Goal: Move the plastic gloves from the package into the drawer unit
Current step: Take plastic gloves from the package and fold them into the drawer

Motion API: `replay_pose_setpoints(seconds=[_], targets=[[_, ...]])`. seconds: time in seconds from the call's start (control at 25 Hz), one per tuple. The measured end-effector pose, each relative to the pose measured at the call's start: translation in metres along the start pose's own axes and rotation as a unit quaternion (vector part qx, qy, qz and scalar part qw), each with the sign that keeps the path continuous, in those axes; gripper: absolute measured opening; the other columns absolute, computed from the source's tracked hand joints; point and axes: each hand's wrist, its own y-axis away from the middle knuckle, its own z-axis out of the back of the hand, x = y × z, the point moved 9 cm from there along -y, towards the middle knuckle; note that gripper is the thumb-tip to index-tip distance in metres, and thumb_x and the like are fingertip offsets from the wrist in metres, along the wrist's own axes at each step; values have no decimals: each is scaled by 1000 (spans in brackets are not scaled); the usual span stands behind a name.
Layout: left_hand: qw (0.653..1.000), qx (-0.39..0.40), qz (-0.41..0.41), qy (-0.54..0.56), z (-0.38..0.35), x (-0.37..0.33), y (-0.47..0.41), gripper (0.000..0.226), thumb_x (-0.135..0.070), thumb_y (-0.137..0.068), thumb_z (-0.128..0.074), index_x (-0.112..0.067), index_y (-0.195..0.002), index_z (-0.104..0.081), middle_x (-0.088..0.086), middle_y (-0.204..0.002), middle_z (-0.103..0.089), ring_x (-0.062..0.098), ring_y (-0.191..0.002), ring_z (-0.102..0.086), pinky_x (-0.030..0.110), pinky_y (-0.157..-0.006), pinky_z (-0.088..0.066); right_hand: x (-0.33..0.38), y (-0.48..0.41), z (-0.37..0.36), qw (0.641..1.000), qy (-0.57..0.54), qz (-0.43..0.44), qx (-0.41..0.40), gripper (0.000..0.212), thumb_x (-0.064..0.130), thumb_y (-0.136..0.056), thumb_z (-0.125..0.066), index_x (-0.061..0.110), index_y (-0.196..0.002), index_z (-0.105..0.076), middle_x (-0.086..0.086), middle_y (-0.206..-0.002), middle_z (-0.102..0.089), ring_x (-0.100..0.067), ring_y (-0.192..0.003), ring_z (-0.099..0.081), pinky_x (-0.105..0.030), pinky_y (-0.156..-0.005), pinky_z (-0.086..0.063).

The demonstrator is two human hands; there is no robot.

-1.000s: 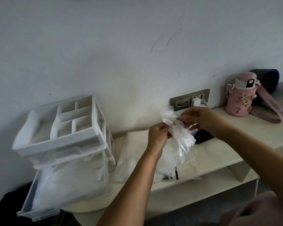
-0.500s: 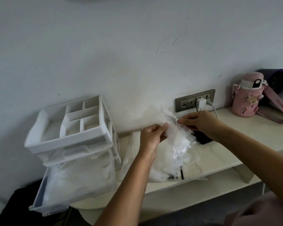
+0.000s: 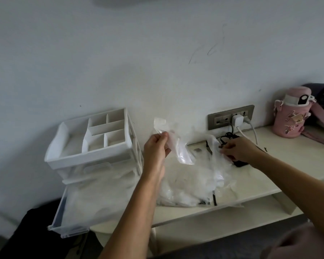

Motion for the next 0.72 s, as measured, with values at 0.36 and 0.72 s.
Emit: replay_pose_setpoints(seconds=[0.36,0.72], targets=[[994,34,76,75,34,-39,36,25,-24,-88,-56,-8,-98,-74,10,-98,-73,23,-84,-69,37,-81,-53,30,10,-5,924,381,4,-43,47,22,-89,-51,9,-132,-38,-18,-137,-35,-36,-126,-35,-45,-102,-35],[987,-7,-13,-157,41,-70,50,17,-22,-89,-60,-11,-78,-68,8,-83,-68,26,-86,-66,40,-79,-51,191,131,-67,929,-164,205,260,68,56,-63,-71,22,-120,-59,7,-112,-66,-7,-105,-62,-24,-93,-47]])
